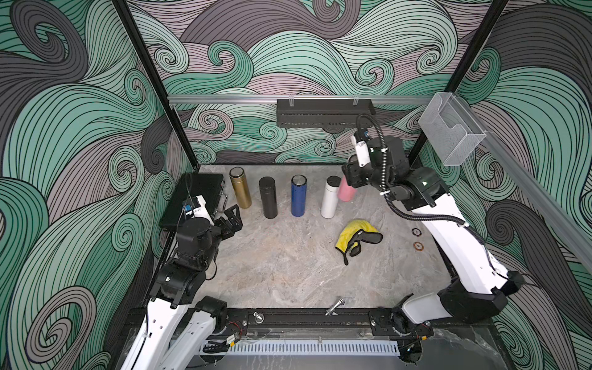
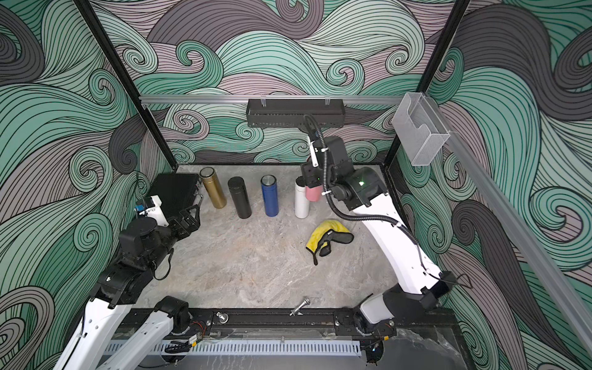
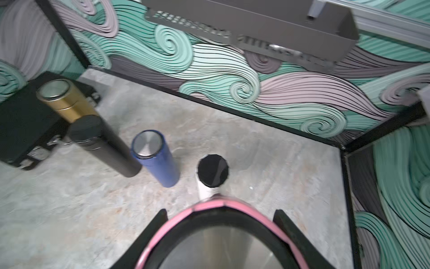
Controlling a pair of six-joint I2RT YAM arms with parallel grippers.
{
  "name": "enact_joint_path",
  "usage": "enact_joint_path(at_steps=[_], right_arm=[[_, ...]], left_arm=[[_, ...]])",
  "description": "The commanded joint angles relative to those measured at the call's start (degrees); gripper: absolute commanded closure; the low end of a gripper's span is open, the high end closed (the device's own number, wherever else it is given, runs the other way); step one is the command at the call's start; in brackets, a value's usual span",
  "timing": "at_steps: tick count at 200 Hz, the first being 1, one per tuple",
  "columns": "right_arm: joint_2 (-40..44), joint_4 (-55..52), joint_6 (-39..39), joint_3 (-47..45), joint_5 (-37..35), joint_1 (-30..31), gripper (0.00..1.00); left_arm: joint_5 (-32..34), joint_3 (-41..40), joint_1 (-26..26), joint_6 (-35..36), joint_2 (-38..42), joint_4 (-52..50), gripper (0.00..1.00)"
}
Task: Wipe the surface of the thermos
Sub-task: Place the thermos at the center of the board.
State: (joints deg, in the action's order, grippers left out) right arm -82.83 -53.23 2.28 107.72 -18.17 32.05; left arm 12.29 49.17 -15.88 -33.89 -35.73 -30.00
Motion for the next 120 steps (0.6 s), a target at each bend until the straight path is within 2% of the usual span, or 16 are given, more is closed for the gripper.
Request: enact_joint_path(at_steps=[1,24,51,83,120], right_arm=[[3.01,1.77,-0.54,-0.57,-2.97,-3.11,1.0],[2.9,3.25,-0.25,-3.14,-2.24,-8.06,1.0],[0.87,11.1,0.55,-8.76,1.65,-13.62,1.0],[-2.97,23.81,0.84,-15.41,4.51,-16.43,1.0],[-8.21,33.74,1.62,-19.47,3.69,-18.32,1.0]], left_arm=[[-2.5,3.15,0.15,1.28,-2.06,3.42,0.02],[-3.13,3.87,0.15,1.36,-3.78,3.96,0.03],[-3.74,4.06,0.15,1.72,-5.19,5.09,0.02],[-5.66,4.59,0.15,1.84,-7.17,5.76,0.01],[-8.21,6.54,0.15,3.43,-10.42,3.75,0.01]])
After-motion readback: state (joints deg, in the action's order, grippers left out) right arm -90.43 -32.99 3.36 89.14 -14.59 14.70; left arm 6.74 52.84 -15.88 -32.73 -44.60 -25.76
